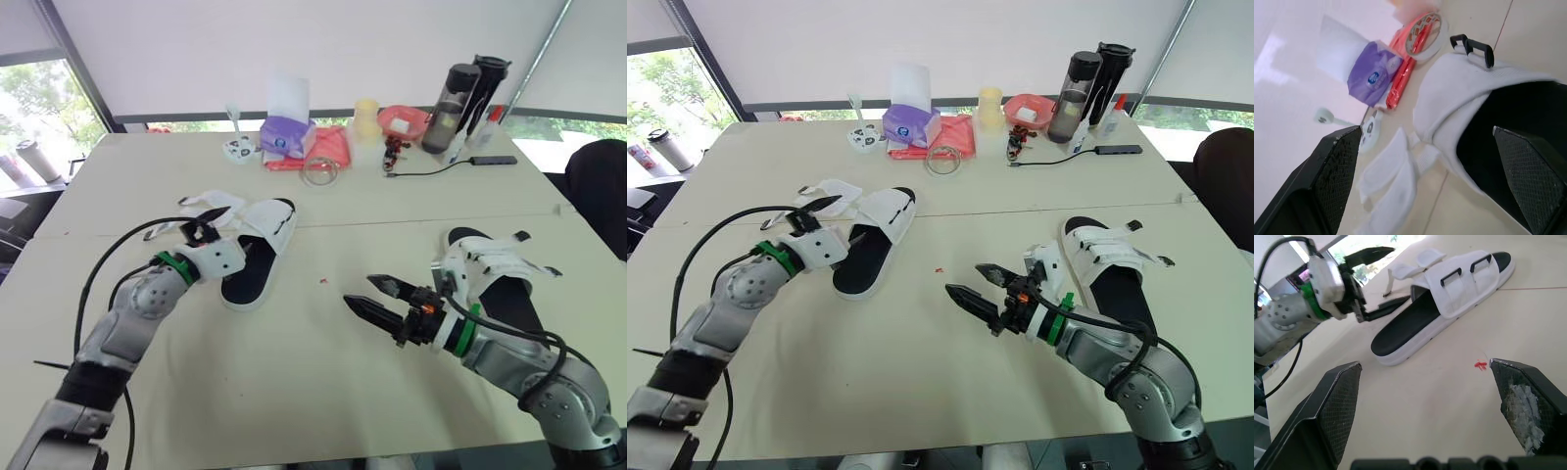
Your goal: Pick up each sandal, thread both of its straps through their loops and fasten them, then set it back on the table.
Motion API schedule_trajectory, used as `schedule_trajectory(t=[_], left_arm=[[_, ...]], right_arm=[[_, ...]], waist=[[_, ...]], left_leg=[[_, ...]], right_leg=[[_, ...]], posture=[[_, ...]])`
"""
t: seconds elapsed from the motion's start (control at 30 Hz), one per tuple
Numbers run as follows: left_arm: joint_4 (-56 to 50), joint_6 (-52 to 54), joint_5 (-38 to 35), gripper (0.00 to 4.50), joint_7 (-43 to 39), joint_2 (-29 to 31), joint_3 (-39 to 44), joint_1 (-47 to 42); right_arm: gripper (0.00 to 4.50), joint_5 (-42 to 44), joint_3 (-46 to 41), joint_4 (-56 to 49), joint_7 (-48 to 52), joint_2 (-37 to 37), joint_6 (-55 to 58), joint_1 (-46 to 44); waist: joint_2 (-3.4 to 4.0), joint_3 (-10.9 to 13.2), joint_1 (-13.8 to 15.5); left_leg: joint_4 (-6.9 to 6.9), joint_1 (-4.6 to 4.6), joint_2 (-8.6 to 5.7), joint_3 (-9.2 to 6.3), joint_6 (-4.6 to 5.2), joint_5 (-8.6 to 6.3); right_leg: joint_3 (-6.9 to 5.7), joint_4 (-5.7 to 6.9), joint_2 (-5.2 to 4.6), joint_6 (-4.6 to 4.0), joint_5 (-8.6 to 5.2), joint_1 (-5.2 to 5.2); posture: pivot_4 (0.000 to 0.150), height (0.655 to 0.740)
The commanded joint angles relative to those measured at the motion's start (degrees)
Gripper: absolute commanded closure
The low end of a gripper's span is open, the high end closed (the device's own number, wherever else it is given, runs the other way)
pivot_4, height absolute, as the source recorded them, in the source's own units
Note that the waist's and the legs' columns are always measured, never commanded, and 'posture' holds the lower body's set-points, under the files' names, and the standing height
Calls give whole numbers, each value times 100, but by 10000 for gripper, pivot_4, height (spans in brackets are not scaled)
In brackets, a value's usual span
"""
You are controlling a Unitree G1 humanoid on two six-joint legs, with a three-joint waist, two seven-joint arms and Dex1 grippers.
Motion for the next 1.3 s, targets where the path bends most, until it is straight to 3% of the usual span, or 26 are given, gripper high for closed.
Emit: schedule_trajectory(t=[0.03,0.4,0.53,0.73,0.97,1.03,1.17,1.3], left_arm=[[515,-441,482,483,284,-97,-249,-372],[2505,-535,1385,483,1160,-1010,-897,-1695],[3038,-509,1527,13813,1262,-1175,-1067,-1978],[3185,-469,1529,43485,1386,-1228,-1058,-2029],[3255,-1218,1487,44335,1349,-687,-1006,-2116],[3210,-2539,1812,44335,1423,-122,-1299,-2339],[3259,-4237,2292,44335,1804,420,-1661,-2708],[2906,-5754,3595,44335,2807,896,-2014,-2984]], right_arm=[[0,-117,-70,-133,-83,160,-140,-69],[0,-268,-200,-205,-277,408,-136,-40],[0,-298,-232,-213,-321,453,-131,-39],[0,-285,-281,-220,-324,466,-121,-43],[0,-81,-529,-204,-223,383,-90,24],[0,-57,-698,-65,-85,271,-95,27],[0,-156,-851,162,130,127,-108,6],[0,-251,-946,397,317,38,-136,-57]], waist=[[0,0,-1],[-2,-1,-17],[-3,-1,-9],[9,-10,1],[13,-12,-14],[2,-6,-46],[-7,0,-47],[-9,0,0]], left_leg=[[1,1,-1,0,0,0],[17,5,-24,0,3,3],[23,12,-25,0,3,4],[40,48,-27,0,2,5],[45,58,-26,-2,0,8],[42,52,-25,-1,-3,9],[26,48,-25,-1,-9,13],[25,43,-28,2,-9,12]], right_leg=[[0,0,0,3,2,1],[-1,25,2,37,21,3],[-2,43,4,37,21,4],[-1,73,0,37,19,34],[1,80,1,38,18,41],[9,84,0,37,19,25],[18,85,1,31,22,8],[18,73,-5,31,22,9]], posture=[[1500,7400],[1500,7400],[1500,7400],[1500,7400],[1500,7400],[1500,7400],[1500,7400],[1500,7400]])
